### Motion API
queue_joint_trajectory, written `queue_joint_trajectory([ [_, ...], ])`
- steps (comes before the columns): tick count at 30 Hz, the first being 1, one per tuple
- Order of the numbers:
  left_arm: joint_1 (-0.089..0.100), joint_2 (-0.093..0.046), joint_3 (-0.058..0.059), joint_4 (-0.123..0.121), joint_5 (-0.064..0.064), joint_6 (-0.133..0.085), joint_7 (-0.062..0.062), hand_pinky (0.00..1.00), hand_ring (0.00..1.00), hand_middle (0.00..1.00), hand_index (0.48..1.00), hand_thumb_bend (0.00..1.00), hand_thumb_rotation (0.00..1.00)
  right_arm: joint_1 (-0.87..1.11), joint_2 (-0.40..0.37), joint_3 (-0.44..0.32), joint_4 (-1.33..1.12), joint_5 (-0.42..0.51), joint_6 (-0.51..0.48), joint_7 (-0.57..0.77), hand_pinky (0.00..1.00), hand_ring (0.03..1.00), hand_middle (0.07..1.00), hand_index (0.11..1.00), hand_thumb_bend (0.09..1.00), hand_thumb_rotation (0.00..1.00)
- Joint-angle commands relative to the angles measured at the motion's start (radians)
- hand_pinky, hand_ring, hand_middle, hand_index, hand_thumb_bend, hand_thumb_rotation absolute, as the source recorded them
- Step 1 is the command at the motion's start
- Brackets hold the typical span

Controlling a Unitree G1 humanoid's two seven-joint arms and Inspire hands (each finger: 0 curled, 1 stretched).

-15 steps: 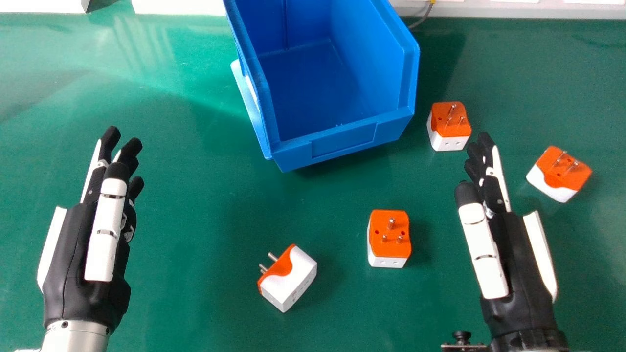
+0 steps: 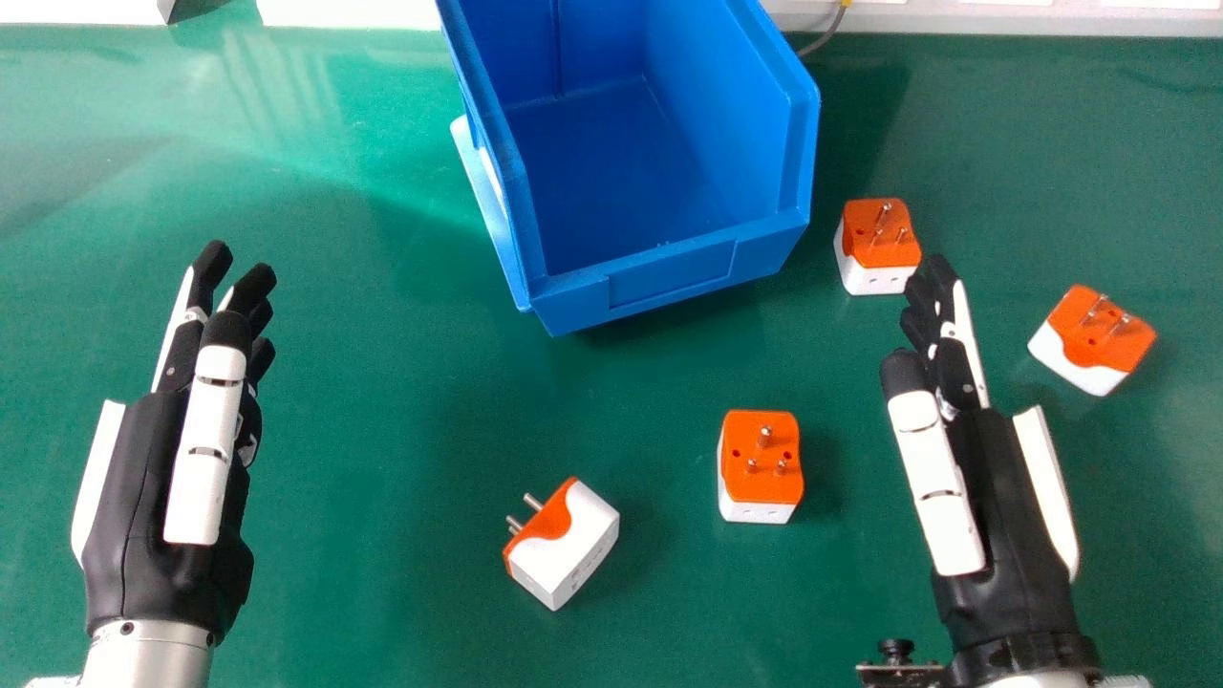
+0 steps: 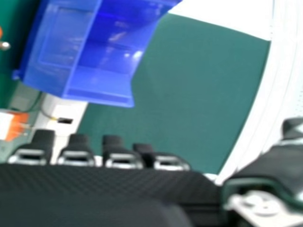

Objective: Pick all objects and put in blue box

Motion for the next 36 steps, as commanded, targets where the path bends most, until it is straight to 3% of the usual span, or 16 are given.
queue_joint_trajectory([
  [1, 0.001, -0.006, 0.006, 0.000, -0.006, -0.024, 0.000, 1.00, 0.96, 0.94, 0.954, 0.48, 0.82, -0.005, -0.002, -0.002, -0.017, 0.012, -0.025, 0.000, 0.98, 1.000, 1.000, 1.000, 0.271, 1.00],
  [5, 0.002, -0.009, 0.005, 0.006, -0.004, -0.025, -0.001, 1.00, 0.96, 0.93, 0.949, 0.50, 0.81, -0.008, -0.005, -0.004, -0.012, 0.003, -0.033, -0.005, 0.98, 1.000, 1.000, 1.000, 0.274, 1.00],
  [9, 0.000, -0.012, 0.005, 0.020, -0.001, -0.040, -0.005, 1.00, 0.96, 0.93, 0.934, 0.54, 0.80, -0.007, -0.004, -0.005, -0.021, -0.012, -0.024, -0.013, 0.98, 1.000, 1.000, 1.000, 0.292, 1.00],
  [18, -0.002, -0.011, 0.005, 0.034, 0.009, -0.049, -0.003, 1.00, 0.97, 0.94, 0.948, 0.53, 0.82, -0.013, -0.013, -0.021, -0.042, -0.134, -0.006, -0.092, 0.95, 0.983, 0.992, 0.994, 0.335, 1.00],
  [30, -0.004, -0.017, 0.013, 0.051, -0.008, -0.065, -0.010, 1.00, 0.98, 0.93, 0.949, 0.52, 0.82, -0.014, -0.020, -0.049, -0.113, -0.295, 0.055, -0.199, 0.95, 0.967, 0.978, 0.979, 0.397, 0.99],
  [32, -0.004, -0.015, 0.014, 0.052, -0.006, -0.068, -0.009, 1.00, 0.98, 0.93, 0.949, 0.53, 0.82, -0.026, -0.029, -0.060, -0.113, -0.344, 0.047, -0.241, 0.95, 0.967, 0.976, 0.977, 0.420, 0.97],
  [36, -0.003, -0.017, 0.017, 0.053, -0.014, -0.074, -0.012, 1.00, 0.98, 0.93, 0.950, 0.52, 0.81, -0.047, -0.043, -0.080, -0.114, -0.411, 0.049, -0.298, 0.96, 0.969, 0.979, 0.978, 0.442, 0.89],
])
